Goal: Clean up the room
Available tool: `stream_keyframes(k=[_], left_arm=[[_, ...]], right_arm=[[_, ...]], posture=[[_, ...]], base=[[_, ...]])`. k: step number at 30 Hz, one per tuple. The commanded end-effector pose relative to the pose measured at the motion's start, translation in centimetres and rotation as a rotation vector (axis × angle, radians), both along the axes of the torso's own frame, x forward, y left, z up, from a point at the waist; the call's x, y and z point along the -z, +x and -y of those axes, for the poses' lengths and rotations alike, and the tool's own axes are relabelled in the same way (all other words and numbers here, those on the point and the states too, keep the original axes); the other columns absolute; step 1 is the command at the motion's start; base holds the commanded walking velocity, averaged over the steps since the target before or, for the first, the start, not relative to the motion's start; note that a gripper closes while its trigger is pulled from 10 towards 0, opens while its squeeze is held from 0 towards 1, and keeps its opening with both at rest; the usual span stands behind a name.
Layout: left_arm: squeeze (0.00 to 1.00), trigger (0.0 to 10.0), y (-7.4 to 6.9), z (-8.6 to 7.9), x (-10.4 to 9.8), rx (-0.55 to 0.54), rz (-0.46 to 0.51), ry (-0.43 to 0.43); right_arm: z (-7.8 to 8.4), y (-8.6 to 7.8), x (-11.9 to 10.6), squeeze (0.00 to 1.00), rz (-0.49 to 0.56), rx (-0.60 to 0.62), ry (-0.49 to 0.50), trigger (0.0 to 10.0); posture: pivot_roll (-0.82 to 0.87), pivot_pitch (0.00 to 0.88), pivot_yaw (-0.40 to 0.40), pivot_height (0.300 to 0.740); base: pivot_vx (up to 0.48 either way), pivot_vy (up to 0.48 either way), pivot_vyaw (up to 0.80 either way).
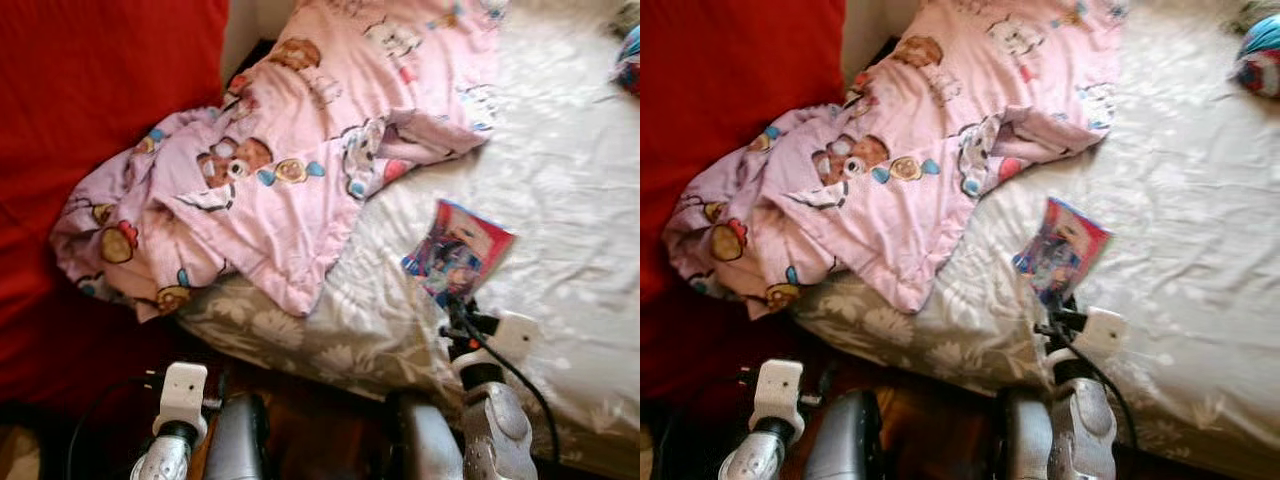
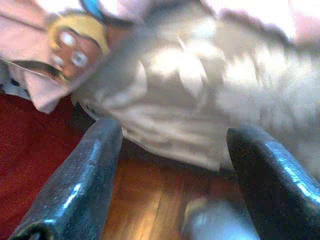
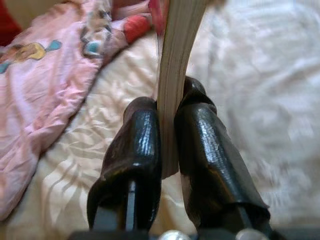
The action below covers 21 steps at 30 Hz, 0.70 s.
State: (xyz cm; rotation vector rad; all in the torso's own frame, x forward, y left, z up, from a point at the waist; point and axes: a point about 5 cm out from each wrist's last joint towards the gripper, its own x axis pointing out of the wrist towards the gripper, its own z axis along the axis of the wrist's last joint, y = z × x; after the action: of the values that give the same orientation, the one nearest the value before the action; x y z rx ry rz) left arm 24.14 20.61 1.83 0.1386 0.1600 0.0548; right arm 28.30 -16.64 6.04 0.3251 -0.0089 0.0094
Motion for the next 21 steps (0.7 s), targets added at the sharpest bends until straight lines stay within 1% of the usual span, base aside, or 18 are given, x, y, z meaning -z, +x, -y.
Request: stream_keyframes(k=[1,4,5,6,10,13,17,19,21], left_arm=[[0.00,10.0,-0.5,-0.5,1.0,-0.052,-0.041,-0.029],[0.00,10.0,0.3,0.1,1.1,-0.058,-0.030,-0.049],[0.00,10.0,0.3,0.1,1.1,-0.058,-0.030,-0.049],[0.00,10.0,0.4,0.2,1.2,-0.074,-0.029,-0.068],[0.00,10.0,0.5,-0.2,1.8,-0.125,-0.057,-0.116],[0.00,10.0,0.7,-0.2,2.1,-0.141,-0.075,-0.134],[0.00,10.0,0.9,0.4,2.6,-0.138,-0.100,-0.131],[0.00,10.0,0.7,0.2,3.1,-0.154,-0.127,-0.138],[0.00,10.0,0.5,-0.1,3.4,-0.165,-0.146,-0.143]], right_arm=[[0.1,0.3,-0.3,0.00,-0.002,-0.002,-0.037,10.0],[0.4,1.0,-0.3,0.00,-0.028,0.005,-0.075,10.0],[0.4,1.0,-0.3,0.00,-0.028,0.005,-0.075,10.0],[0.4,1.3,-0.4,0.00,-0.029,0.006,-0.073,10.0],[0.0,1.9,-0.6,0.00,-0.027,-0.012,-0.087,10.0],[-0.1,2.1,-0.7,0.00,-0.025,-0.025,-0.094,10.0],[0.4,2.2,-0.4,0.00,-0.037,-0.032,-0.093,10.0],[0.9,2.2,0.2,0.00,-0.072,-0.011,-0.082,10.0],[1.0,2.4,0.4,0.00,-0.082,-0.008,-0.074,10.0]], posture=[[0.05,0.108,-0.023,0.589],[0.05,0.087,-0.037,0.609],[0.05,0.087,-0.037,0.609],[0.04,0.069,-0.047,0.619],[0.03,0.043,-0.063,0.649],[0.02,0.032,-0.069,0.664],[0.03,0.013,-0.090,0.689],[0.04,0.000,-0.092,0.704],[0.04,0.000,-0.091,0.714]], base=[[0.000,0.000,0.00],[0.000,0.000,0.00],[0.000,0.000,0.00],[0.000,0.000,0.00],[0.000,0.000,0.00],[0.000,0.000,0.00],[0.000,0.000,0.00],[0.000,0.000,0.00],[0.000,0.000,0.00]])
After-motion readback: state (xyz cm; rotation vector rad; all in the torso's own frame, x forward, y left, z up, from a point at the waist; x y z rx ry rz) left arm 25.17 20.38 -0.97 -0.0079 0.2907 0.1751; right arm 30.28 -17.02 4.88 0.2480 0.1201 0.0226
